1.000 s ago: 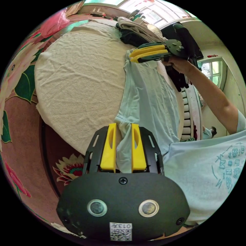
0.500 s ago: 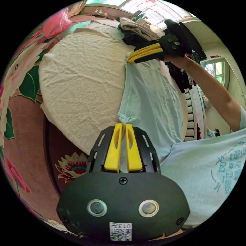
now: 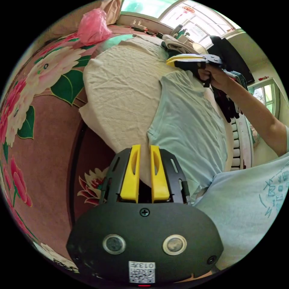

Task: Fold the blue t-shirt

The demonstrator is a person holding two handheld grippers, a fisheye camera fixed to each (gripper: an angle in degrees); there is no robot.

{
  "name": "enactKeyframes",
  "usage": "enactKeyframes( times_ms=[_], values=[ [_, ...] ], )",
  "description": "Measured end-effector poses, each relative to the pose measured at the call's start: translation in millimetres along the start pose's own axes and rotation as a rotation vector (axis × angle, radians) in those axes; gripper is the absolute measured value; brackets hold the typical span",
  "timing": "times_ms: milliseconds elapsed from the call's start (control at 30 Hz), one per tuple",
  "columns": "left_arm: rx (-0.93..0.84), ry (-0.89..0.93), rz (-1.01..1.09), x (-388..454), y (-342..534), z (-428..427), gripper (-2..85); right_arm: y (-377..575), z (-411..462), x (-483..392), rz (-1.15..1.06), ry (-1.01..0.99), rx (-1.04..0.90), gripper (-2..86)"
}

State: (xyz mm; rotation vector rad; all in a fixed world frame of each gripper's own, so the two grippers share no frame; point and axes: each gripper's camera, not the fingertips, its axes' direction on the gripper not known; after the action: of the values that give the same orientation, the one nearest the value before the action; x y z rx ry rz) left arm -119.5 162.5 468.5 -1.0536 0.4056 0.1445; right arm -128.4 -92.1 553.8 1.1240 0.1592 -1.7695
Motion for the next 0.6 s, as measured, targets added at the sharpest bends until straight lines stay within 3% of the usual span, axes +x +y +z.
enactKeyframes(
  times_ms=[133, 267, 400, 600],
  values=[
    [0.080, -0.053, -0.076, -16, 13, -22, 4.8, 43, -72, 65, 0.213, 0.090, 0.114, 7.3],
    [0.037, 0.035, 0.147, 25, -12, -12, 2.8, 110, -93, 126, 0.363, 0.206, -0.005, 7.9],
    [-0.031, -0.023, 0.362, 75, -34, 9, 1.5, 146, -95, 177, 0.529, 0.173, -0.079, 7.5],
    [-0.133, -0.058, 0.445, 96, -55, 39, 0.2, 112, -81, 199, 0.429, 0.316, -0.257, 2.8]
  ],
)
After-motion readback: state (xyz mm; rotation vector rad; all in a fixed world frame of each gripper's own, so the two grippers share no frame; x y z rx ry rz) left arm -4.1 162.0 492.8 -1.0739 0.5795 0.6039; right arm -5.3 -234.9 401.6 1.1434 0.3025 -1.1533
